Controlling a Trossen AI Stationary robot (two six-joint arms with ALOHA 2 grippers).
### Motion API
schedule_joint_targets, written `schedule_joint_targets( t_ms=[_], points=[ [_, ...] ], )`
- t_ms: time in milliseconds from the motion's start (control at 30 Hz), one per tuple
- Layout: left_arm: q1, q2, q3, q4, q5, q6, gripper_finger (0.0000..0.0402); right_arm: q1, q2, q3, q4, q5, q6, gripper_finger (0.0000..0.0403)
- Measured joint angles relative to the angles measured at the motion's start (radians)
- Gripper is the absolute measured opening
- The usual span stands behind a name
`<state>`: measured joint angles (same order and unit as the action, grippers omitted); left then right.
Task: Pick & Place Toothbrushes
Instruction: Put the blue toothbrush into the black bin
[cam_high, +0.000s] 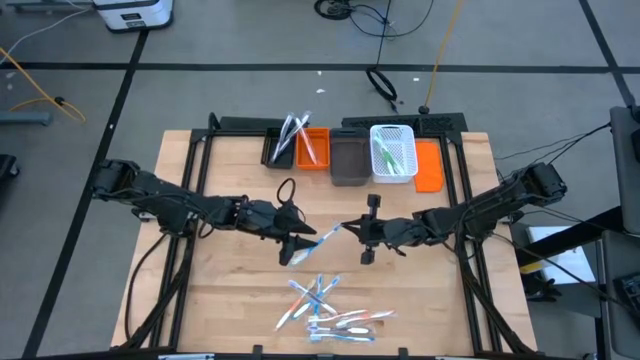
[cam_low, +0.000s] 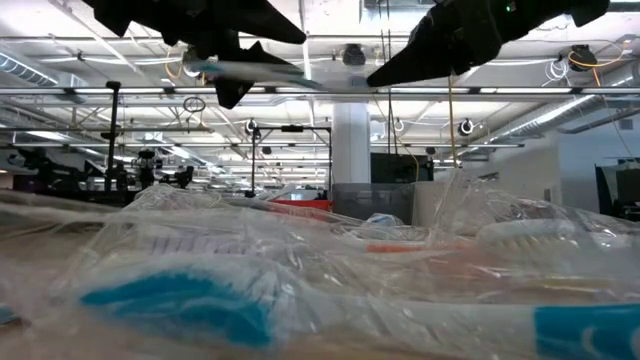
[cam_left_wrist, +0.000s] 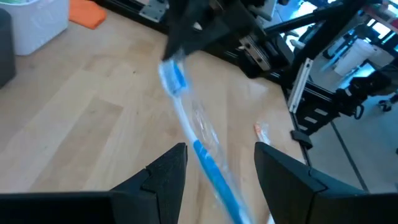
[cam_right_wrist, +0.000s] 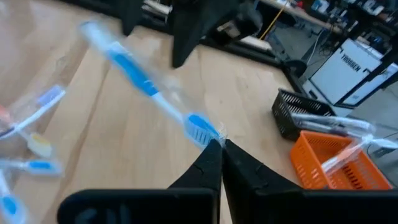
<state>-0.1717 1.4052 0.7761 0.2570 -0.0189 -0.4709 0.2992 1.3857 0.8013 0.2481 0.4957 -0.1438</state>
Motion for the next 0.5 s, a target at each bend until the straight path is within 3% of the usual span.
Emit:
schedule_joint_targets(
  t_ms=[500],
  points=[
    [-0.022,0.01,0.0,-0.016,0.027,-0.022,0.0188,-0.005,0.0,0.0,0.112,0.001,-0.064,0.0]
  ],
)
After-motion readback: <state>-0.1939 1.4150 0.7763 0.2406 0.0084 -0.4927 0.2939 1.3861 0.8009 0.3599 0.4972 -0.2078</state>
